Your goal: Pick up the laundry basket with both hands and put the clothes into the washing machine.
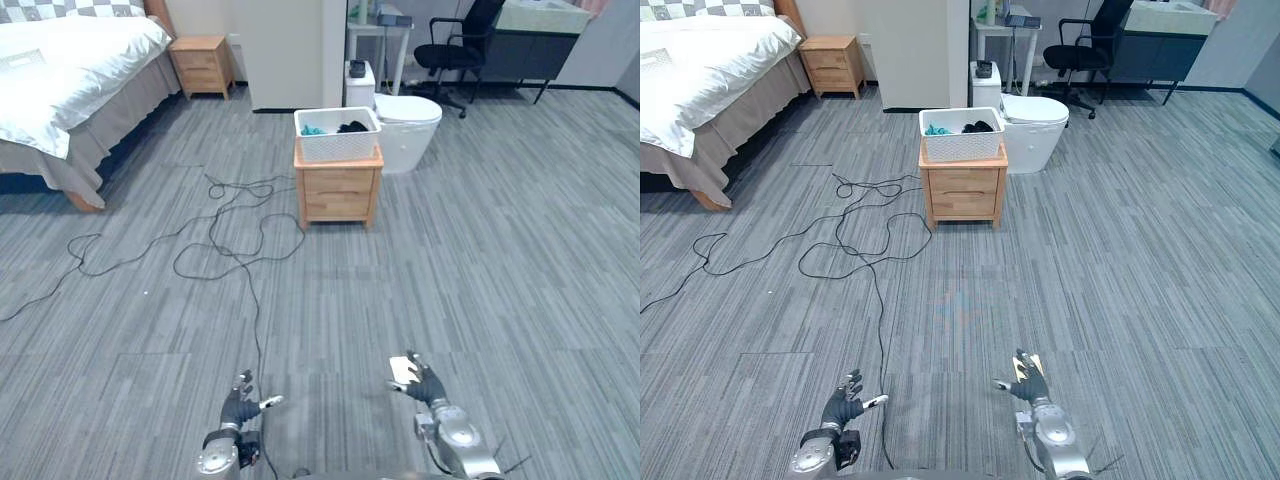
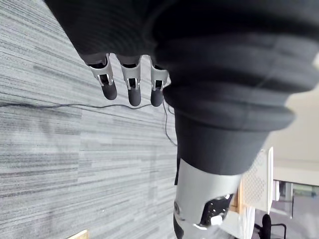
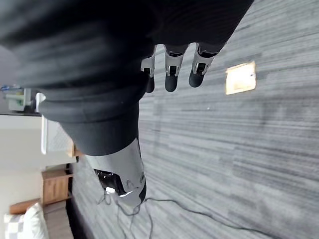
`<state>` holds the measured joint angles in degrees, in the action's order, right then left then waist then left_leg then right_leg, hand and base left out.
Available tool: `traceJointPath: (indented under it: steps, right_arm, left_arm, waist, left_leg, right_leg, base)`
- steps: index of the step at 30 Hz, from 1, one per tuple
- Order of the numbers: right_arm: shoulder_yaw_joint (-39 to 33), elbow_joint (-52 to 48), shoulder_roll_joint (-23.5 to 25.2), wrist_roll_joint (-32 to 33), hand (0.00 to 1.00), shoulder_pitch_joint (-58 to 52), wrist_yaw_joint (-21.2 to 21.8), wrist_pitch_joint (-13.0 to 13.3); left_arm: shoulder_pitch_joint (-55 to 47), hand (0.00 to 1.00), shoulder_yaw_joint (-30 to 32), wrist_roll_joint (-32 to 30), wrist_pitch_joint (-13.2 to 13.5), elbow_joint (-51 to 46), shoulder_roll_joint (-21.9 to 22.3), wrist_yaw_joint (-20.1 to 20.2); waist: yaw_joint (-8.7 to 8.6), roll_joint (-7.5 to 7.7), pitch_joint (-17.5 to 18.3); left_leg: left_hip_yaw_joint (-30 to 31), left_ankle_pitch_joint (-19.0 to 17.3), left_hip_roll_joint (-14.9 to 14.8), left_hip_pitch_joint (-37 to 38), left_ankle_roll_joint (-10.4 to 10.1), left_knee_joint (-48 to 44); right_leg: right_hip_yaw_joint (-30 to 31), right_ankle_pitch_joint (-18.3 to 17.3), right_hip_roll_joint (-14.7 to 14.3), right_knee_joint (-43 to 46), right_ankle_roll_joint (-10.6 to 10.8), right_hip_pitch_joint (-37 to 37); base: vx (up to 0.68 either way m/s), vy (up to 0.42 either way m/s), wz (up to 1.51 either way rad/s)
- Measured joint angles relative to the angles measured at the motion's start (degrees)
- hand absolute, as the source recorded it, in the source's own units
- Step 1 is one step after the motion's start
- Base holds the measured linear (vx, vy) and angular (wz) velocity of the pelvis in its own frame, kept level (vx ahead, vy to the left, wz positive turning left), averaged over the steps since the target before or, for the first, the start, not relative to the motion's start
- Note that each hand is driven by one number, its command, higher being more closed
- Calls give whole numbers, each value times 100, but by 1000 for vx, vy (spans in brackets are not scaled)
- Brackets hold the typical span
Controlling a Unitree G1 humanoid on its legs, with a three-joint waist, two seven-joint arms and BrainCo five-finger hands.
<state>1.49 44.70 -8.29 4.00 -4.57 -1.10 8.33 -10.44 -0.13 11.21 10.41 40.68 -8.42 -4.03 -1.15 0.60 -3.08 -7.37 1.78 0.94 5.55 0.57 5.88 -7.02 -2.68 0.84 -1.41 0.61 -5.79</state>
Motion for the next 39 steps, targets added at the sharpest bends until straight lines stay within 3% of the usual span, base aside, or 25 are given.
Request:
traceJointPath:
  steps: [4, 17, 26, 28, 30, 31, 33, 34, 37, 39]
  right_arm:
    - [-297, 238, -92, 202, 0, -14, 14, -22]
    - [-738, 457, -92, 543, 0, 97, 51, -118]
    - [-775, 558, -12, 681, 0, 556, 13, -155]
    - [-774, 555, 0, 682, 0, 576, 9, -178]
    - [-785, 527, -13, 682, 0, 586, 4, -208]
    - [-779, 370, -3, 683, 0, 486, 4, -215]
    - [-748, 302, 33, 683, 0, 458, 11, -220]
    - [-729, 298, 34, 681, 0, 459, 10, -220]
    - [-594, 168, -19, 674, 0, 474, 8, -208]
    - [-430, 144, -87, 669, 0, 474, 9, -205]
  left_arm:
    - [-156, 0, 110, 2, -16, 124, -131, 15]
    - [-194, 0, 301, -2, -26, 240, -82, 37]
    - [-179, 0, 299, -15, -26, 136, -66, 26]
    - [-177, 0, 296, -14, -25, -48, -63, 26]
    - [-178, 0, 290, -11, -22, -213, -30, 26]
    - [-172, 0, 255, -10, -22, -211, -19, 23]
    - [-93, 0, 207, -9, -27, -208, -77, 16]
    - [-57, 0, 176, -8, -39, -206, -112, 15]
    - [146, 0, 183, -2, -54, -208, -131, 14]
    - [289, 0, 179, -1, -52, -210, -131, 11]
  waist:
    - [-103, 1, -7]
    - [-107, -26, -115]
    - [-25, 2, -254]
    - [40, -11, -282]
    - [44, -42, -428]
    - [16, -75, -480]
    - [-41, -53, -607]
    - [-53, -77, -668]
    - [-135, -176, -856]
    - [-176, -231, -988]
  left_leg:
    - [69, 0, 13, -64, 0, 0]
    - [28, -20, 12, -112, -21, 4]
    - [-556, -213, 19, -449, 122, -37]
    - [-638, -433, 29, -537, 130, -174]
    - [-681, -886, 40, -671, 190, -679]
    - [-590, -1138, 86, -562, 298, -844]
    - [-475, -1256, 145, -320, 459, -944]
    - [-394, -1301, 144, -213, 462, -988]
    - [-158, -1546, -68, 159, 434, -973]
    - [39, -1614, -225, 410, 353, -883]
  right_leg:
    - [-72, 2, 7, -75, -1, 0]
    - [-63, 2, 6, -76, -1, 8]
    - [465, 6, 19, -59, 63, 562]
    - [547, -195, 60, 305, 231, 804]
    - [443, -610, 214, 1570, 472, 1290]
    - [186, -786, 392, 2967, 547, 1839]
    - [-85, -1052, 587, 4161, 470, 2393]
    - [-243, -1201, 628, 4265, 396, 2542]
    - [-718, -1213, 523, 3499, 291, 3036]
    - [-896, -635, 322, 2352, 298, 3257]
  base:
    - [25, -25, 9]
    - [30, -15, 1]
    - [-1, 14, -35]
    - [75, 58, -29]
    - [102, 91, -13]
    - [185, 110, 5]
    - [266, 106, 24]
    - [270, 79, 32]
    - [442, 34, 46]
    - [567, -44, 65]
